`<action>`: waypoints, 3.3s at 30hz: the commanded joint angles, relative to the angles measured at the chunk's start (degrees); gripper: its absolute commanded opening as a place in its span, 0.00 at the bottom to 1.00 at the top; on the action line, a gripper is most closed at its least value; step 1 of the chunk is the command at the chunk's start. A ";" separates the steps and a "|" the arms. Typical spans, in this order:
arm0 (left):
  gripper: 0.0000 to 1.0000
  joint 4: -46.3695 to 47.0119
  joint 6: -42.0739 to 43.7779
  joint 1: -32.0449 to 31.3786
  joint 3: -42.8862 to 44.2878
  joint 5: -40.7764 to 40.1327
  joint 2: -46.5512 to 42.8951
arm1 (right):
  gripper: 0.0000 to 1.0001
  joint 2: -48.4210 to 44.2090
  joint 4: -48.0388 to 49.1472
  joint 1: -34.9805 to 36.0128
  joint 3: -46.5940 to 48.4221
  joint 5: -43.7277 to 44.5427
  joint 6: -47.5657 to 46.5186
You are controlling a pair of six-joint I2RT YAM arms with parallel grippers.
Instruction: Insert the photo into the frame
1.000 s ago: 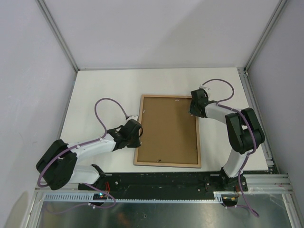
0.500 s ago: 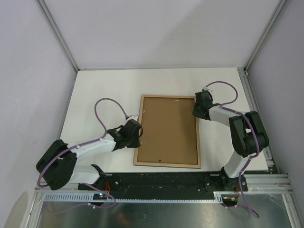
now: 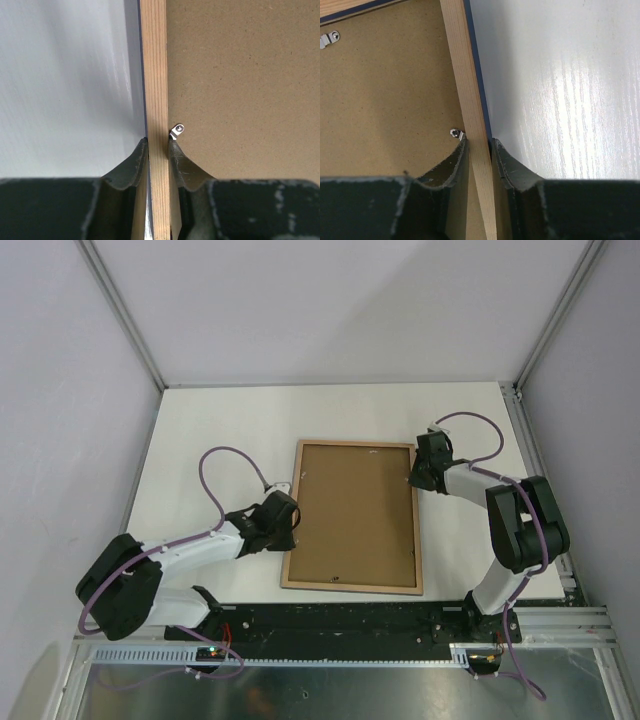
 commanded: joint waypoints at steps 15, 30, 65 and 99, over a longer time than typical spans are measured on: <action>0.59 -7.80 3.33 3.69 15.08 0.25 -2.73 | 0.00 -3.28 -1.94 -0.12 -2.92 -4.83 -4.93; 0.59 -9.32 22.03 16.10 42.61 1.94 29.77 | 0.00 -3.50 -1.84 0.16 -3.18 -9.16 -6.67; 0.32 -9.30 24.42 18.99 45.92 3.33 40.41 | 0.00 -4.84 -1.27 -0.37 -4.65 -12.03 -6.41; 0.44 -9.13 27.65 19.12 45.82 -1.44 40.34 | 0.00 -4.81 -0.86 -0.63 -4.72 -12.71 -6.57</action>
